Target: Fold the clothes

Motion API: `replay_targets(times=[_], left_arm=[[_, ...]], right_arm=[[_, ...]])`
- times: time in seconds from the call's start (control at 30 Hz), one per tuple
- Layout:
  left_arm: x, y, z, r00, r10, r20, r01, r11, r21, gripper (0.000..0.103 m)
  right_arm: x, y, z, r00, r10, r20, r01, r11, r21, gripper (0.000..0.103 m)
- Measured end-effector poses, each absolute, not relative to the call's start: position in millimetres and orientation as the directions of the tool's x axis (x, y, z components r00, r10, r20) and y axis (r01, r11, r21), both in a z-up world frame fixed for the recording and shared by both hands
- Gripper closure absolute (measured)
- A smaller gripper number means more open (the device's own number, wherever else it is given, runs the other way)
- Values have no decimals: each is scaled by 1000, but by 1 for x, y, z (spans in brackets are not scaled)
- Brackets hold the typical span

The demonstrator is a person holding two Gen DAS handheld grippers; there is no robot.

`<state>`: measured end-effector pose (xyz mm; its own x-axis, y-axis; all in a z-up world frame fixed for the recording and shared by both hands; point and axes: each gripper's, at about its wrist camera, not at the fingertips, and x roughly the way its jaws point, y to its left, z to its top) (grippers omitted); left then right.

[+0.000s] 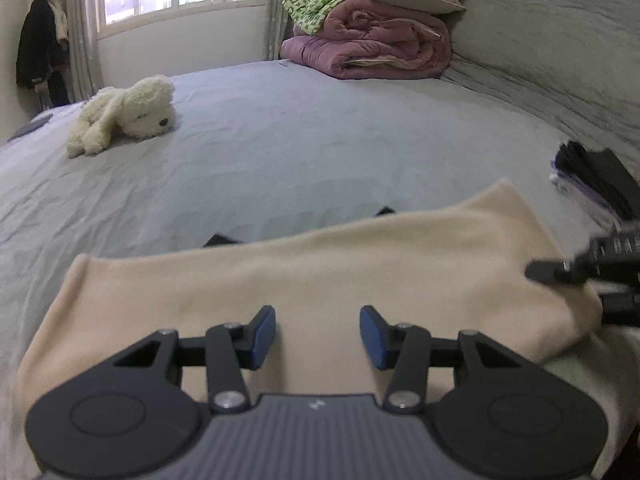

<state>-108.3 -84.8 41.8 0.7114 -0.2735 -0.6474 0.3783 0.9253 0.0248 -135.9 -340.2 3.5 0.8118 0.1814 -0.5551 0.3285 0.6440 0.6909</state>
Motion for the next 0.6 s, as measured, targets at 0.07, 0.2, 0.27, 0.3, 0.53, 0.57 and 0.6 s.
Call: replay_targets(times=[0.07,0.2,0.27,0.3,0.53,0.57,0.6], left_arm=[[-121,-84,38,716,-261,-648,394,917,65,55],[-138,-84,34,739,-245,-627,418,897,142,55],[-138,-82,34,740,-245,-626,417,898,142,55],[-137,-82,33,740,-245,-627,416,899,139,55],[-139,-85,31,742,-236,-628,403,905,135,56],[-139,-84,32,741,-237,-629,400,907,129,56],[-140,-83,34,739,-239,-630,396,911,119,56]], right_arm=[[-136,-341,4,810,189,-555,330,636,698,66],[-138,-341,3,810,194,-553,332,626,706,66],[-139,-339,4,810,192,-554,331,630,703,66],[-140,-339,4,811,192,-553,330,631,702,66],[-155,-339,5,823,190,-535,328,610,721,66],[-157,-339,5,826,188,-531,327,607,724,64],[-160,-339,6,829,187,-527,326,604,727,64]])
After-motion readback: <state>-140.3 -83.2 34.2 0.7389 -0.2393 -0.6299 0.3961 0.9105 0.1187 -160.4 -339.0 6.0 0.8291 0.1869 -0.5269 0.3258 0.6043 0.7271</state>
